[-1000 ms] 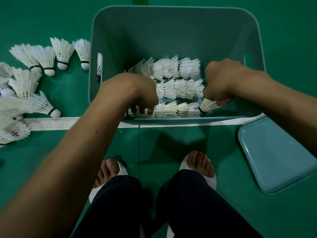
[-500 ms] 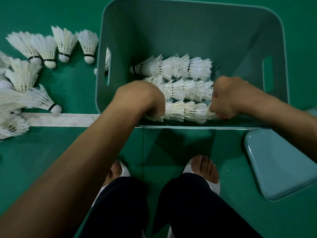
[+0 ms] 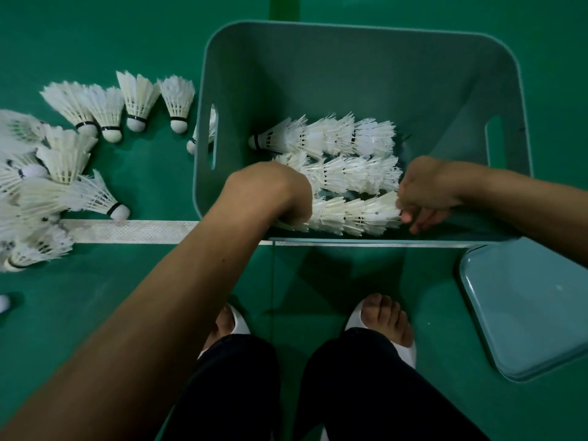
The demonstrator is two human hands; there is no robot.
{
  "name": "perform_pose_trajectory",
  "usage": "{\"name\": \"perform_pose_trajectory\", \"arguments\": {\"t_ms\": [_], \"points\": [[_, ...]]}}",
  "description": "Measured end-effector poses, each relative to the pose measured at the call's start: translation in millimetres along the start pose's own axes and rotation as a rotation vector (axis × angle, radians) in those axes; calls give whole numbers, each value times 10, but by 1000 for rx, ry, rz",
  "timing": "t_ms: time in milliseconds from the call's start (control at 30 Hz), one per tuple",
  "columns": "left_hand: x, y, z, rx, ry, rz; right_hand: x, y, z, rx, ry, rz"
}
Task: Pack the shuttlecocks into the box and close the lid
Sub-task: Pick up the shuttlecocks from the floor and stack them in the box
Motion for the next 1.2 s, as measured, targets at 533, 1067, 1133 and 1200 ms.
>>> {"name": "perform_pose_trajectory", "arguments": {"t_ms": [533,1067,1133,1200], "points": [[-1355,323,-299,-701,-425,839,-1034,410,-450,326,564,376],[-241,-465,-1905,-900,92,901,-1277,161,-2794,-5,1050,615],[59,-248,-1786,-646,51,834,-943,320,-3132,-198,912,593],[251,-51,-1671,-531,80,845,-531,429,-3363,-428,660,445]]}}
Point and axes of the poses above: each hand's wrist, its own x-axis towards the middle knuckle, its own y-axis out of the back of the hand, z = x × y, the point moved 4 cm from there along x, towards the middle knuckle, and after that the axes turned 6 degrees about -z, right-handed, at the moved point
